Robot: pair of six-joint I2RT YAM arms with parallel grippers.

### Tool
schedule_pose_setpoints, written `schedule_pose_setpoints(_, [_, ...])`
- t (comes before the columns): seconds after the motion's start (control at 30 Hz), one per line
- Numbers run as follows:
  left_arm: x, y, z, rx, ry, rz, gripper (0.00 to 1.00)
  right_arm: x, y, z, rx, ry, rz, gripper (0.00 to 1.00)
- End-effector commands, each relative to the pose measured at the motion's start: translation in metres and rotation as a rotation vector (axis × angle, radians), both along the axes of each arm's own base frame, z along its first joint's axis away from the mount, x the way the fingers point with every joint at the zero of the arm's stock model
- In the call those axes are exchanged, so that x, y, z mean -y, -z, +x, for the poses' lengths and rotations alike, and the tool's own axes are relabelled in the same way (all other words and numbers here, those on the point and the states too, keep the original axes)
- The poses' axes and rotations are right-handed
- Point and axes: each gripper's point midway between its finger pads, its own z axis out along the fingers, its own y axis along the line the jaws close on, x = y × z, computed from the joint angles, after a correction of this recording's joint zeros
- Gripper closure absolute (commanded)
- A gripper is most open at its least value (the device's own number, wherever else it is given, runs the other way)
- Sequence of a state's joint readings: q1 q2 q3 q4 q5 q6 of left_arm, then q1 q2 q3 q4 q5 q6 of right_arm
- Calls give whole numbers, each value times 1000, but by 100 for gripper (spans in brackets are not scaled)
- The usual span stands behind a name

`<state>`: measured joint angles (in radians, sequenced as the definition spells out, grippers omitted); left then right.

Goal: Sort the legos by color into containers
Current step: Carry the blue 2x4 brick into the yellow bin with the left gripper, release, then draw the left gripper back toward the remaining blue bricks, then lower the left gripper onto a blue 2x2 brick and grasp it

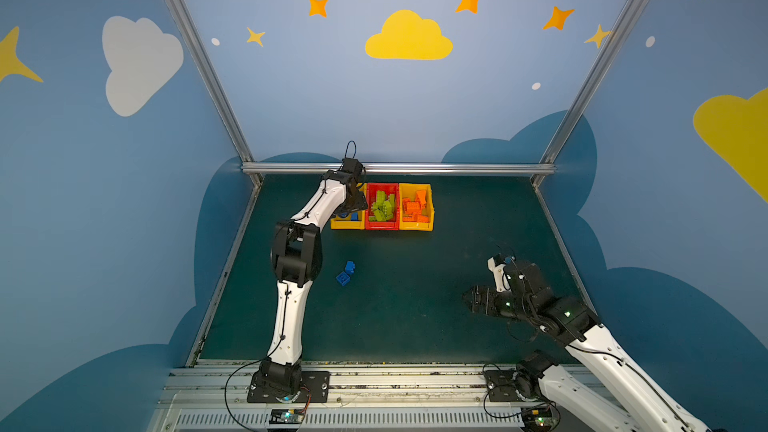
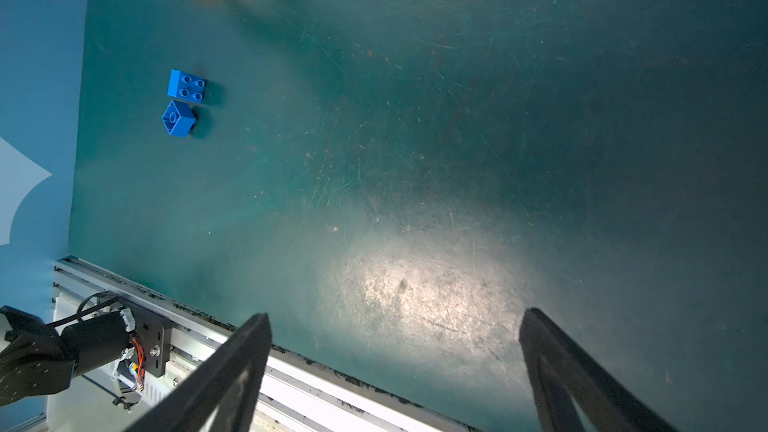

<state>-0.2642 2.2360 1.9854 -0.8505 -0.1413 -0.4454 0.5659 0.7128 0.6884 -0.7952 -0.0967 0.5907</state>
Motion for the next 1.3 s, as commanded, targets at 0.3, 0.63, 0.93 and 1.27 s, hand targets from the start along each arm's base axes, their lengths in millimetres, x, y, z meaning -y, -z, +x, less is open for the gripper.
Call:
schedule_pose_setpoints(0.3, [17, -18, -145, 97, 225, -31, 8, 4, -1, -26, -19, -8, 70, 9])
schedule_pose_setpoints(0.63, [11, 31, -203, 24, 266, 9, 9, 4, -3, -50, -54, 2, 174, 9])
schedule_pose_setpoints(0.93, [9, 25, -202, 38, 255, 26, 10, 12, 8, -58, -89, 33, 153, 9])
schedule_pose_setpoints(1.27, [14, 14, -199, 72, 255, -7, 9, 7, 11, -46, -94, 35, 128, 9])
